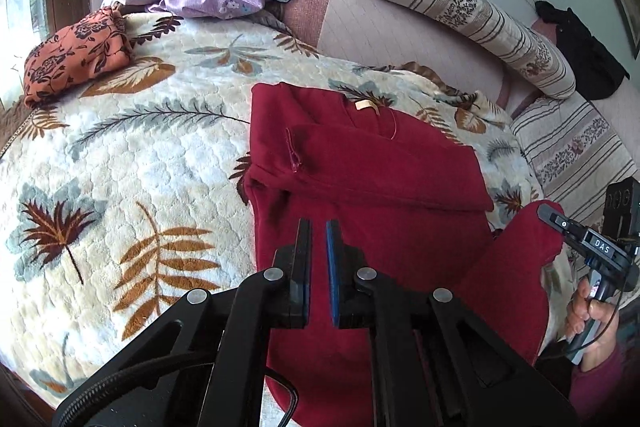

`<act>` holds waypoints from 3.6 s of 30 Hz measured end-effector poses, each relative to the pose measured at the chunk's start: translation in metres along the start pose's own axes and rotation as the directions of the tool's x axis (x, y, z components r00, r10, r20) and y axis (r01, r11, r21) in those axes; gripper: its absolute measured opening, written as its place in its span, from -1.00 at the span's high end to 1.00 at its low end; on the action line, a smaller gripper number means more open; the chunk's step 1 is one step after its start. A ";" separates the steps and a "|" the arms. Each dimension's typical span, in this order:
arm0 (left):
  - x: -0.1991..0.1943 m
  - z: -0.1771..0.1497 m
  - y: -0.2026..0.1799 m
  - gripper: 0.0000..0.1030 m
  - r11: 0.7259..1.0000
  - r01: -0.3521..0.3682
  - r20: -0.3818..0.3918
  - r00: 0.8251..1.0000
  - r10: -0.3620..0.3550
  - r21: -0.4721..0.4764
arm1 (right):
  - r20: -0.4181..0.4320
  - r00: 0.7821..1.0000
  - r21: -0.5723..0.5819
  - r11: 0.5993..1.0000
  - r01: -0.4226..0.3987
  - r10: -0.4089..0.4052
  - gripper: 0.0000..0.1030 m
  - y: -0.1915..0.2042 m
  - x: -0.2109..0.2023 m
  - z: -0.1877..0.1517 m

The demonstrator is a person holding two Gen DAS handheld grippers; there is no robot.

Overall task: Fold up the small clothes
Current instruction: 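Lift the hem with both grippers and fold it toward the collar, then lower the folded hem onto the sweater and open both grippers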

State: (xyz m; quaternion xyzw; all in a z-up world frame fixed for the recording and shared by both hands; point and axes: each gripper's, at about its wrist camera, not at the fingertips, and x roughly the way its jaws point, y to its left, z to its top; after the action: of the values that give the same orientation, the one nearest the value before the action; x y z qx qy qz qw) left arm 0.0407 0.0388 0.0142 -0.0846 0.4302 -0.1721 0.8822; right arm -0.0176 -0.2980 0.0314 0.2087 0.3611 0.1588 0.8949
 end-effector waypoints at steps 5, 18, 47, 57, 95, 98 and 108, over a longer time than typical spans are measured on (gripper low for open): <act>-0.004 -0.019 0.007 0.86 0.999 0.037 -0.087 0.995 -0.039 -0.023 | -0.012 1.000 0.006 1.000 0.002 -0.002 0.78 -0.004 0.012 0.010; -0.016 -0.091 0.052 -0.27 0.930 0.116 -0.221 0.954 -0.201 -0.348 | -0.027 1.000 0.008 1.000 -0.010 0.010 0.78 -0.007 0.013 0.008; 0.029 -0.122 -0.014 0.45 0.916 0.221 -0.278 0.905 -0.321 -0.336 | -0.044 0.999 0.045 0.999 -0.001 0.003 0.78 -0.018 0.012 -0.003; 0.004 -0.058 -0.016 0.82 0.960 0.226 -0.142 0.958 -0.249 -0.163 | -0.002 1.000 0.037 0.999 0.009 -0.009 0.78 -0.020 0.008 0.009; 0.129 0.130 0.045 -0.15 0.976 0.122 -0.041 0.990 -0.131 -0.179 | -0.052 0.998 0.250 0.967 0.044 -0.032 0.61 -0.106 0.103 0.119; 0.121 0.124 0.044 -0.15 0.978 0.123 -0.031 0.991 -0.130 -0.168 | -0.038 0.999 0.208 0.978 0.027 -0.019 0.52 -0.097 0.106 0.130; 0.113 0.100 0.032 -0.15 0.986 0.127 -0.060 0.989 -0.134 -0.106 | 0.004 0.992 0.249 0.961 0.121 -0.126 0.05 -0.116 0.088 0.145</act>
State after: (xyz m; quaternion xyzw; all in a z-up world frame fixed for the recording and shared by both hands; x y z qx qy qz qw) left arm 0.1917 0.0258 -0.0159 -0.1516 0.4613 -0.2102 0.8486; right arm 0.1619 -0.3972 0.0185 0.2977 0.3815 0.0542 0.8734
